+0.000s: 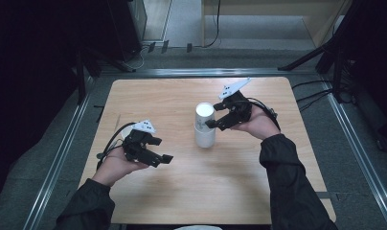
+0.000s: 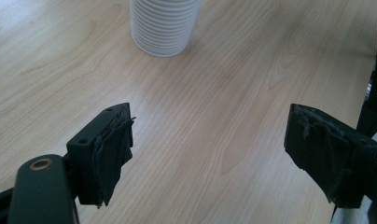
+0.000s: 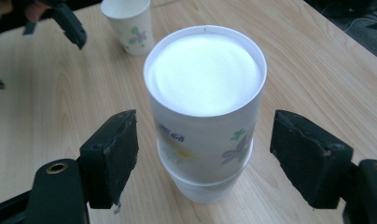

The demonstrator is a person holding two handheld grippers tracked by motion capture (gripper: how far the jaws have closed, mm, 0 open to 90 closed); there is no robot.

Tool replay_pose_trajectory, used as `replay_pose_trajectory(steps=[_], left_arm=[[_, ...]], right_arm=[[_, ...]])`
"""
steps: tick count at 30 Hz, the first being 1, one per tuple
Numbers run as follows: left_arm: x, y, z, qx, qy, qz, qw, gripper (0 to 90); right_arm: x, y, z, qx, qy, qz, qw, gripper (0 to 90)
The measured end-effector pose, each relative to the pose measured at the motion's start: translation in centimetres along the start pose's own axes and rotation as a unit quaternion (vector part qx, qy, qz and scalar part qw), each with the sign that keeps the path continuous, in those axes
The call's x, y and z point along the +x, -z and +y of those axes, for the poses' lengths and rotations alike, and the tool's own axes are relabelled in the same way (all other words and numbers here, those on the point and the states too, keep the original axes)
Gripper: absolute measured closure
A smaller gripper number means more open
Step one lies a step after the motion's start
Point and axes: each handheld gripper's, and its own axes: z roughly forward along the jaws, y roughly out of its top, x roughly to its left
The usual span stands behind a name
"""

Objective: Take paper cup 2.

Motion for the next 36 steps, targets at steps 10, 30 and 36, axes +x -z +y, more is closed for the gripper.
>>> replay_pose_trajectory(steps=[10,30,36], left_arm=[[-0.3,-0.1,-1.1,0.002,0.003,0.008,1.0000,15.6],[-0.2,-0.7,-1.6,0.014,-0.007,0.007,0.9999,15.6],[-0.3,-0.7,-1.6,0.015,-0.007,0.006,0.9998,15.6]], right_arm=[[-0.3,-1.4,1.3,0.007,0.004,0.006,0.9999,22.7],[-0.2,-1.1,1.9,0.007,0.009,0.009,0.9999,32.7],[-0.3,-1.0,2.0,0.005,0.005,0.009,0.9999,32.9]])
